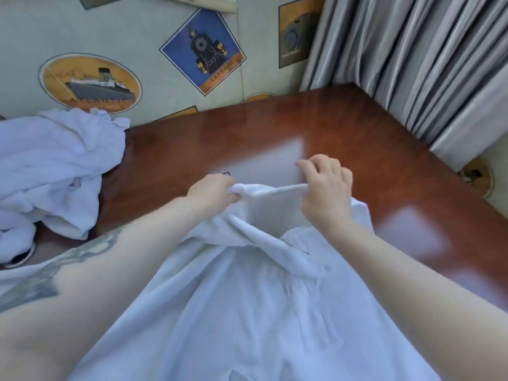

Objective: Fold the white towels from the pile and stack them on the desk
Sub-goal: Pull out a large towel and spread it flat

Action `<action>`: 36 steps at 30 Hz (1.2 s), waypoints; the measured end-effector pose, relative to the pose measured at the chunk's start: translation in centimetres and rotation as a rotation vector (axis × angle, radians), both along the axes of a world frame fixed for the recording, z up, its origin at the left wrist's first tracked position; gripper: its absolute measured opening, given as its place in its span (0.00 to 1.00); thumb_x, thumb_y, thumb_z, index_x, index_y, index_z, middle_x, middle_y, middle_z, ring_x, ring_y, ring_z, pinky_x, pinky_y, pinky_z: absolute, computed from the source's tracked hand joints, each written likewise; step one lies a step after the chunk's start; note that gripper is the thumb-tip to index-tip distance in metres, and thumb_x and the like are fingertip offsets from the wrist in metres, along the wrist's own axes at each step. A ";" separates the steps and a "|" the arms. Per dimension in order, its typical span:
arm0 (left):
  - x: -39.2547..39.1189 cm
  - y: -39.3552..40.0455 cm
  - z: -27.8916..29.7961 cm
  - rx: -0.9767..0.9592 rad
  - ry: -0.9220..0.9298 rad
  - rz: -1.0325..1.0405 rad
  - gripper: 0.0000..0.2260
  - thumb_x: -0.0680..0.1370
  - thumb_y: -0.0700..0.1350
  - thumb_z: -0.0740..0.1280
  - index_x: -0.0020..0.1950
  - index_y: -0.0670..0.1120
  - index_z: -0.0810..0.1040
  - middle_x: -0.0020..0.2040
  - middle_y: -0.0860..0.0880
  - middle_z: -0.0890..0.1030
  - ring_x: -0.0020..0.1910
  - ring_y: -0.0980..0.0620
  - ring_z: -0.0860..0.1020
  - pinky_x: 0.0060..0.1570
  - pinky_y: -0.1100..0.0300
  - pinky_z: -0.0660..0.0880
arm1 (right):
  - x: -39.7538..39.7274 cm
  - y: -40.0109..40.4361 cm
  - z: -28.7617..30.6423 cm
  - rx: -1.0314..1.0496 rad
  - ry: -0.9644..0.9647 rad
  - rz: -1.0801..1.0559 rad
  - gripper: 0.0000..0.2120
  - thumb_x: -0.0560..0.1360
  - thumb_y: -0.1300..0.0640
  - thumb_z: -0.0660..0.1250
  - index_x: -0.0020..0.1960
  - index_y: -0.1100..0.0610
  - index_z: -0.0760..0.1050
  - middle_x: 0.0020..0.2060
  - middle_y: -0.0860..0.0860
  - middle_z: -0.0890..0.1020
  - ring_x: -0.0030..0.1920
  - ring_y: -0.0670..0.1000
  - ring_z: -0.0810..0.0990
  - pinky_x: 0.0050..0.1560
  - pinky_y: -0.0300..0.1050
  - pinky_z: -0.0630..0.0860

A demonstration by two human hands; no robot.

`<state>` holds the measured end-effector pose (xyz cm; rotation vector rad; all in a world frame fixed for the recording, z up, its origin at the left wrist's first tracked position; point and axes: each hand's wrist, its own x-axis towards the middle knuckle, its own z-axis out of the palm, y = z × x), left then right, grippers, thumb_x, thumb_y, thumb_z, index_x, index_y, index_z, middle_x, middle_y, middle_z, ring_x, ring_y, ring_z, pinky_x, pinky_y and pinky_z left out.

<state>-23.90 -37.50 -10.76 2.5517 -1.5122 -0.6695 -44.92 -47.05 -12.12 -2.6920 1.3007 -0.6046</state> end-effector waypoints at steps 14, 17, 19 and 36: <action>-3.8 1.8 -8.3 -0.164 -0.213 -0.235 0.10 0.71 0.48 0.67 0.53 0.51 0.77 0.57 0.52 0.73 0.61 0.49 0.69 0.51 0.56 0.56 | -3.2 0.1 -8.2 0.648 0.383 0.373 0.25 0.70 0.65 0.64 0.64 0.48 0.74 0.59 0.47 0.71 0.61 0.51 0.72 0.54 0.46 0.73; -1.3 -1.3 -5.6 -0.201 -0.340 -0.117 0.10 0.74 0.51 0.67 0.53 0.49 0.77 0.57 0.49 0.72 0.58 0.46 0.68 0.46 0.54 0.54 | -2.1 -2.6 -6.6 0.734 0.411 0.355 0.09 0.68 0.58 0.73 0.48 0.52 0.79 0.42 0.48 0.77 0.47 0.51 0.77 0.43 0.45 0.72; 0.6 -3.8 -3.7 -0.188 -0.405 -0.038 0.09 0.75 0.49 0.65 0.53 0.49 0.77 0.56 0.46 0.70 0.55 0.43 0.69 0.46 0.54 0.58 | -0.7 -5.0 -4.9 0.857 0.286 0.268 0.10 0.67 0.50 0.73 0.40 0.56 0.79 0.35 0.48 0.77 0.38 0.49 0.75 0.35 0.43 0.67; 0.9 -12.0 -5.3 -0.236 0.059 0.170 0.30 0.80 0.40 0.63 0.80 0.46 0.53 0.80 0.46 0.53 0.77 0.48 0.58 0.74 0.49 0.58 | 6.3 -9.5 -5.6 0.493 -0.232 -0.223 0.25 0.74 0.64 0.62 0.71 0.54 0.68 0.66 0.53 0.75 0.68 0.56 0.70 0.67 0.48 0.61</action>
